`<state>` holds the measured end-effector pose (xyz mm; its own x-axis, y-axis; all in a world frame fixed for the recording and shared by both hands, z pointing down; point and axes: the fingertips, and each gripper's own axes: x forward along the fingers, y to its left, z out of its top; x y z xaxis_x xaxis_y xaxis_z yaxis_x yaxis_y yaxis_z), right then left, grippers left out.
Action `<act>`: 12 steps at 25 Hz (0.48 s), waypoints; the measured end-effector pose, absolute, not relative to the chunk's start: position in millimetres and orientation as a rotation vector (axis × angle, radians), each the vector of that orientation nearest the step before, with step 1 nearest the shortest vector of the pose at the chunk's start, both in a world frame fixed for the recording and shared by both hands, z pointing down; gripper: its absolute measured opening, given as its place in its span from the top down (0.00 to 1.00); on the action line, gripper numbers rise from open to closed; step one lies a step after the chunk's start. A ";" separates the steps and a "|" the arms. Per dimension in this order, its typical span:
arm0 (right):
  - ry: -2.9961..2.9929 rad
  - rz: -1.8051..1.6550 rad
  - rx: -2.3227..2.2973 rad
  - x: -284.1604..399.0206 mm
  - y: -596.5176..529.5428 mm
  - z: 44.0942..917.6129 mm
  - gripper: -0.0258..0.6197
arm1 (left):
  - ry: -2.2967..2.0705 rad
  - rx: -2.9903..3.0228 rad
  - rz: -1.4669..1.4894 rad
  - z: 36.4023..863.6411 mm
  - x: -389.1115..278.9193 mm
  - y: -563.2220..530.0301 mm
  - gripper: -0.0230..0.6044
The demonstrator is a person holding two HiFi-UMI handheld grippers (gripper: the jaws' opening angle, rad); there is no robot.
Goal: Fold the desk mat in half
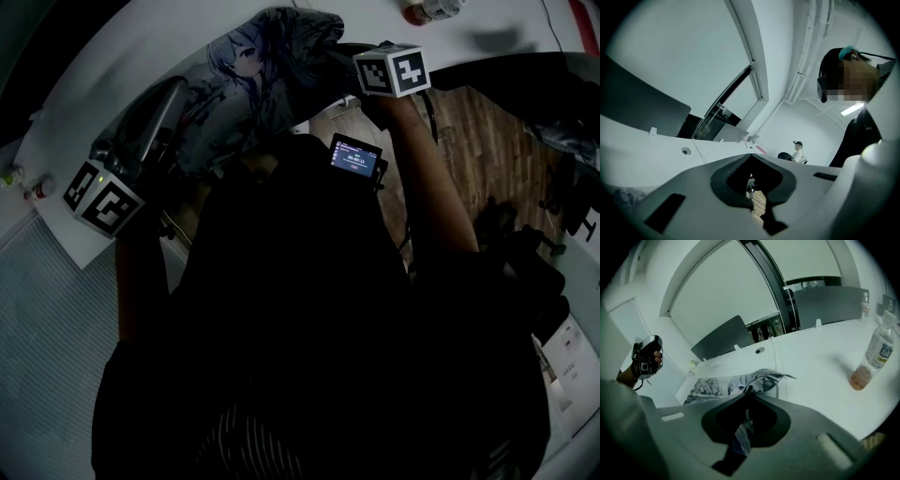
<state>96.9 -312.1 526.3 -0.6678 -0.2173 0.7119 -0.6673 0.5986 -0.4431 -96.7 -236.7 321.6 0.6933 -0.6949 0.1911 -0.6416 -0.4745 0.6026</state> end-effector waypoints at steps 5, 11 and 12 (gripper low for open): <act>-2.213 0.913 0.747 61.3 -297.3 508.8 0.93 | -1.003 2.246 -0.130 314.6 -145.7 -216.9 0.95; -2.209 0.919 0.832 13.2 -268.1 493.2 0.93 | -0.970 2.258 -0.157 315.7 -215.9 -182.7 0.95; -2.206 0.923 0.845 6.0 -262.5 492.2 0.93 | -0.965 2.259 -0.163 315.4 -227.7 -176.7 0.95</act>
